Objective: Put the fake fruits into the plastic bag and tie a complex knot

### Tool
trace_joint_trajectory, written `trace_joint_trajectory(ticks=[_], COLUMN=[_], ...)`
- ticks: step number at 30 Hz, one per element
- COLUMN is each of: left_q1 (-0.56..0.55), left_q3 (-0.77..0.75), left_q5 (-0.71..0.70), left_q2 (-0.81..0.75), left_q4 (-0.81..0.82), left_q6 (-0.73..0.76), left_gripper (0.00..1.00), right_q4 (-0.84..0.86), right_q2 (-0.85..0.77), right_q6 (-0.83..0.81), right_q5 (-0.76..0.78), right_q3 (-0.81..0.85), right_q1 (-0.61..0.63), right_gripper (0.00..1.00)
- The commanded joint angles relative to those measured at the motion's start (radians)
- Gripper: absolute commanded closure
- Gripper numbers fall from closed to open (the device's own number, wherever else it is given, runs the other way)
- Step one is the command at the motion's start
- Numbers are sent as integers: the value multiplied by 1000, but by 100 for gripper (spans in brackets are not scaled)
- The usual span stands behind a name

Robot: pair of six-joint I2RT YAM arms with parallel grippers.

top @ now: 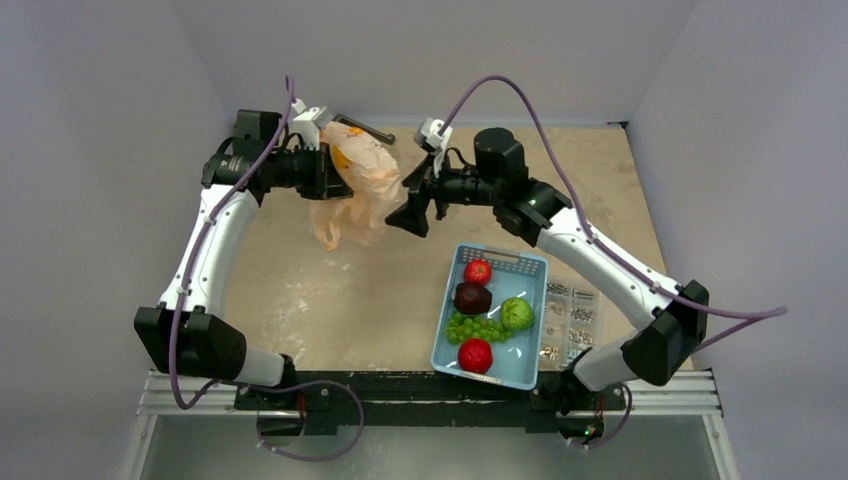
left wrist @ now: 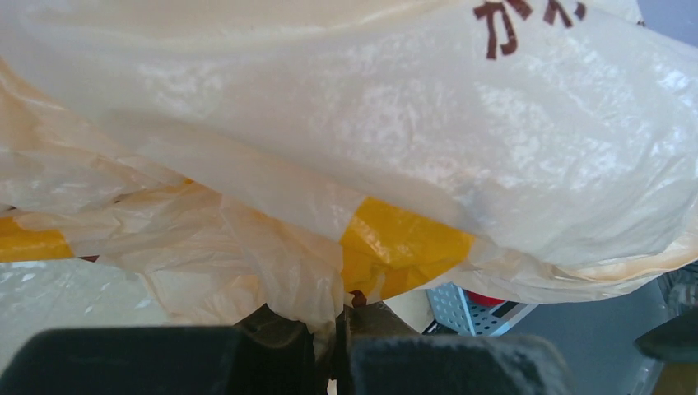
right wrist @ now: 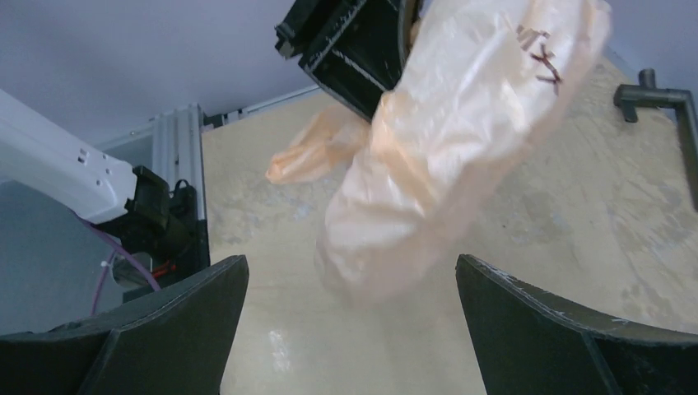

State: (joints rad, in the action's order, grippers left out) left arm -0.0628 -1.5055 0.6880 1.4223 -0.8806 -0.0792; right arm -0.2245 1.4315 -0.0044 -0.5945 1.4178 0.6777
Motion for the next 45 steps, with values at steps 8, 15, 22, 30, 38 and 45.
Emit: trace_joint_trajectory(ticks=[8, 15, 22, 30, 38, 45], left_q1=[-51, 311, 431, 420, 286, 207], left_q3=[-44, -187, -248, -144, 219, 326], left_q5=[144, 396, 443, 427, 142, 92], left_q2=[-32, 100, 185, 110, -4, 103], left_q4=[-106, -505, -565, -517, -103, 299], left_q6=[143, 460, 557, 604, 527, 170], left_gripper=[87, 100, 100, 2, 0, 0], right_q4=[178, 130, 165, 193, 243, 198], right_q2=[79, 7, 34, 116, 233, 248], right_q6=[123, 129, 136, 182, 243, 154], right_q5=[267, 193, 110, 28, 7, -62], right_q3=[60, -87, -112, -27, -47, -66], right_q1=[42, -125, -166, -172, -175, -210], right_gripper=[86, 100, 100, 100, 100, 100])
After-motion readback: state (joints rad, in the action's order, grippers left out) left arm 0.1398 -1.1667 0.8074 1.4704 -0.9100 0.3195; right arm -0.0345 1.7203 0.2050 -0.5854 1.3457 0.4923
